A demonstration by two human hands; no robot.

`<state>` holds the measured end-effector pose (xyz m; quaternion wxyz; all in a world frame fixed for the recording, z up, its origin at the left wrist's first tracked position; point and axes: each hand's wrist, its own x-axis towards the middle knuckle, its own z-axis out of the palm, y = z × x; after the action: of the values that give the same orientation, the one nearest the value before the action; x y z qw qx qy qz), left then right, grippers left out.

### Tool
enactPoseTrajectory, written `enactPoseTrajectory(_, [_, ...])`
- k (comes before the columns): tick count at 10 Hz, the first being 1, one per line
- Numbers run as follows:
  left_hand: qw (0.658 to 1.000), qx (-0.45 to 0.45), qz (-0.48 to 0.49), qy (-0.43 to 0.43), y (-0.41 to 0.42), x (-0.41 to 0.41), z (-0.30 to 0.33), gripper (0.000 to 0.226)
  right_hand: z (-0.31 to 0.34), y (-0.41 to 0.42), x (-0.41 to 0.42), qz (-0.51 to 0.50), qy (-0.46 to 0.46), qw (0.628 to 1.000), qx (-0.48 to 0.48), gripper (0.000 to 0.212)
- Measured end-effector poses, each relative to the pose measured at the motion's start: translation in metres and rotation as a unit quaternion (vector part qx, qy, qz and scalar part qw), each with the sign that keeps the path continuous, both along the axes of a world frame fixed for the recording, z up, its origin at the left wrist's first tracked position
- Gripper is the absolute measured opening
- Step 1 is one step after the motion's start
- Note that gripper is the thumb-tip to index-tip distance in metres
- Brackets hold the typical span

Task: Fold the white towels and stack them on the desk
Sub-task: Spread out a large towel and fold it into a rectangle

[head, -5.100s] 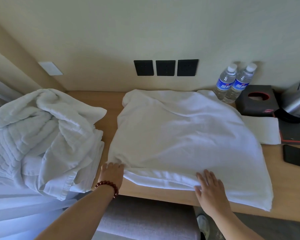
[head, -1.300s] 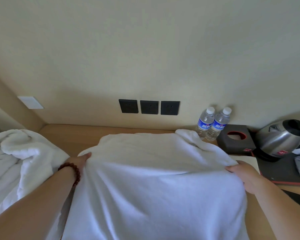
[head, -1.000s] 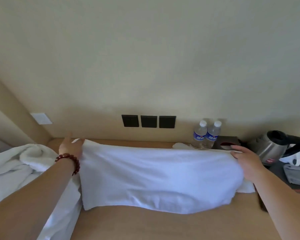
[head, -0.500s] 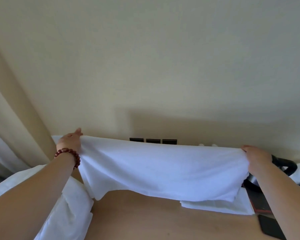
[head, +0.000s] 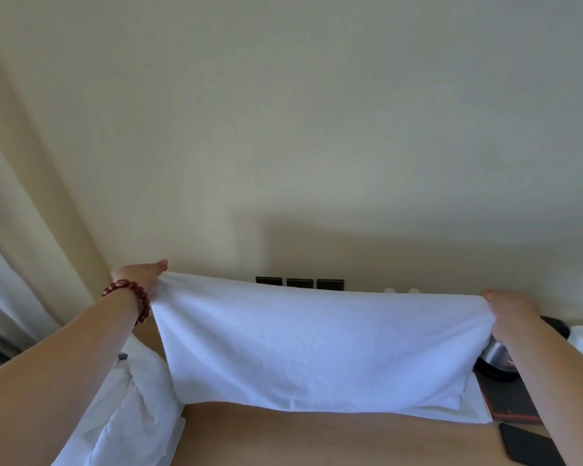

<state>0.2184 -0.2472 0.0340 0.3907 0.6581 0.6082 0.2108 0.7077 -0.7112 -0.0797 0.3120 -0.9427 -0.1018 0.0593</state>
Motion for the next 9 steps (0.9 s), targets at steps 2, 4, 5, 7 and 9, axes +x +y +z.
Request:
enactPoseTrajectory(2, [0.998,-0.014,0.038,-0.046,-0.003,0.002,0.002,0.053,0.017,0.002,-0.021,-0.071,0.089,0.975,0.191,0.045])
enactPoseTrajectory(4, [0.979,-0.013,-0.006,-0.201,0.003,-0.001,0.001,0.015,0.015,-0.01,-0.01,-0.082,0.132,0.959,0.235,0.035])
enactPoseTrajectory(5, [0.971,-0.033,-0.012,-0.236,0.003,0.002,0.002,0.019,0.015,-0.01,-0.01,-0.085,0.135,0.953,0.258,0.023])
enactPoseTrajectory(7, [0.965,-0.101,0.001,-0.244,0.01,-0.002,-0.011,0.022,0.013,-0.012,-0.016,-0.033,0.022,0.999,0.031,0.041])
enactPoseTrajectory(9, [0.963,-0.111,0.06,-0.239,0.008,-0.001,-0.018,0.025,0.033,-0.023,-0.021,0.018,-0.064,0.995,-0.073,0.076])
